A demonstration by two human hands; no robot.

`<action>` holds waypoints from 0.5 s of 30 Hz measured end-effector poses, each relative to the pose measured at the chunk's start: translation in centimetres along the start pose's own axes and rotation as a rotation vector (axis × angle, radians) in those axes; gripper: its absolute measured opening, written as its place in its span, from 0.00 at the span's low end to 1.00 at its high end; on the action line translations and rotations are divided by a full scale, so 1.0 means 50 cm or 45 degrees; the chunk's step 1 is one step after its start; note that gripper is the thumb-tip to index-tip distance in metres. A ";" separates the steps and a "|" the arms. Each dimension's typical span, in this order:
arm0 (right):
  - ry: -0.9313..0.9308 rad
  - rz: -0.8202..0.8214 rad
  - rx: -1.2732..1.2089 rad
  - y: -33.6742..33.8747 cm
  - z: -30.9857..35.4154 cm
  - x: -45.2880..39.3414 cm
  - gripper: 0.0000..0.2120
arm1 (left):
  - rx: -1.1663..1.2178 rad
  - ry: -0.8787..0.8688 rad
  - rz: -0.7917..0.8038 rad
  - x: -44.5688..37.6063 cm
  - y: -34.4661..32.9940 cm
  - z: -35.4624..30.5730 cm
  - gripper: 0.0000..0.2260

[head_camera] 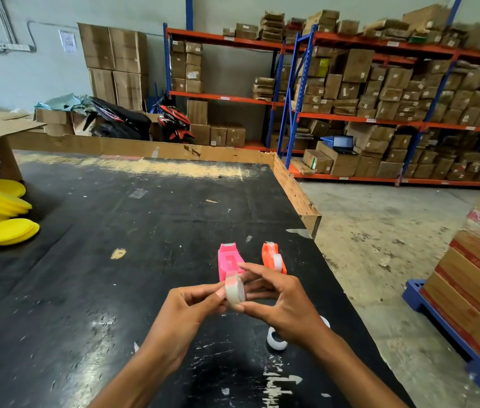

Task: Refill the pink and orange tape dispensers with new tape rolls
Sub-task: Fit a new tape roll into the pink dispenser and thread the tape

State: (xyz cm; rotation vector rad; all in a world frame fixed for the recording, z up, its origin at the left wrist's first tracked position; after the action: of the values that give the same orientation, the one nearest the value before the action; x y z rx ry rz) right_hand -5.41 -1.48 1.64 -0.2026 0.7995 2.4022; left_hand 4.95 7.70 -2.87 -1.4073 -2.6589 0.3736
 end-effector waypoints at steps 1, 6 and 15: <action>0.006 -0.015 -0.001 0.003 0.001 0.000 0.31 | -0.006 -0.011 -0.013 -0.002 0.001 0.001 0.08; 0.048 -0.020 0.015 0.010 0.007 0.000 0.36 | -0.024 -0.025 -0.033 0.001 -0.011 0.005 0.09; 0.079 -0.033 0.108 0.015 -0.007 -0.001 0.37 | -0.098 0.013 -0.049 -0.006 -0.018 0.023 0.11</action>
State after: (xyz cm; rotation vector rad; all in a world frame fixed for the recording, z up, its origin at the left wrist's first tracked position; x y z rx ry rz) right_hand -5.81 -2.17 1.75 -0.2529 0.9196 2.3425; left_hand 4.17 6.77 -3.75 -1.3722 -2.7156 0.2624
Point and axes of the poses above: each hand's wrist, its own x-axis away from the middle knuckle, its own y-axis out of the back of the hand, z = x × y, the point moved 10 cm from there along -x, towards the middle knuckle, and after that the axes turned 4 degrees about x, right-handed, at the moved point
